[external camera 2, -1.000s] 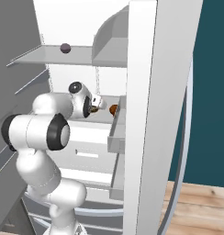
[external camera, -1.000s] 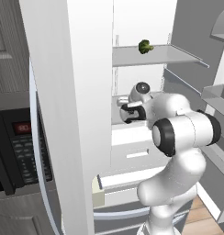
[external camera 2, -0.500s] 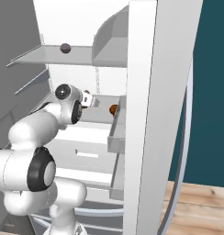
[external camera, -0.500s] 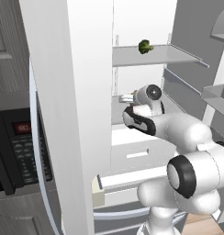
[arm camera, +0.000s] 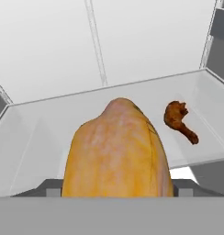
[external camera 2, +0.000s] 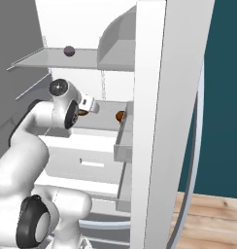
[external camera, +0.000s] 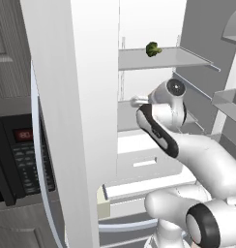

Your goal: Gather the eggplant and broccoli from the fridge and place them on a tray on the dining counter. Then gather the chicken drumsticks from the fridge and place them on the other tray.

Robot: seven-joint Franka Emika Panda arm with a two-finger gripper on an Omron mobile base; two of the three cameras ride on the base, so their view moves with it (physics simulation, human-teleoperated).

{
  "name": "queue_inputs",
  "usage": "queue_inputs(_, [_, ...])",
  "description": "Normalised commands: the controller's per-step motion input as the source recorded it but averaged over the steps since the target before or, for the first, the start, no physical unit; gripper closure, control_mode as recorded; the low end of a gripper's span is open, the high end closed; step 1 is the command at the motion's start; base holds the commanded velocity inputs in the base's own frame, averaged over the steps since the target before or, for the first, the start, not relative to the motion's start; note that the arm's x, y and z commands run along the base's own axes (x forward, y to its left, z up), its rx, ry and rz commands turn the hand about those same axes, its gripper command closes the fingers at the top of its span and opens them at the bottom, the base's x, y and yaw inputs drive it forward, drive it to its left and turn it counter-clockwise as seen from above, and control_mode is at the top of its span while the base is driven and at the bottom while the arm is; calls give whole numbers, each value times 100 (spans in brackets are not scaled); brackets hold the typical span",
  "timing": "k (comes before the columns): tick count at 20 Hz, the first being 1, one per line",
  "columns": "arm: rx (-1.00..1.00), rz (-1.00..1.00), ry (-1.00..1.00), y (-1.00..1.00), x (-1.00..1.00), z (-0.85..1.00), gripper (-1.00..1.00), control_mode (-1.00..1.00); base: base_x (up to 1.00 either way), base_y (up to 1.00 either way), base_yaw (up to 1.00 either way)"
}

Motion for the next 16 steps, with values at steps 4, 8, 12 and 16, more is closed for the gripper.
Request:
queue_inputs(4, [0,0,7,0,-90,31,100,-100,0,0,0])
queue_inputs(8, [0,0,11,0,-84,37,100,-100,0,0,0])
queue_inputs(12, [0,0,12,0,-82,24,100,-100,0,0,0])
queue_inputs(16, [0,0,13,0,-76,20,100,-100,0,0,0])
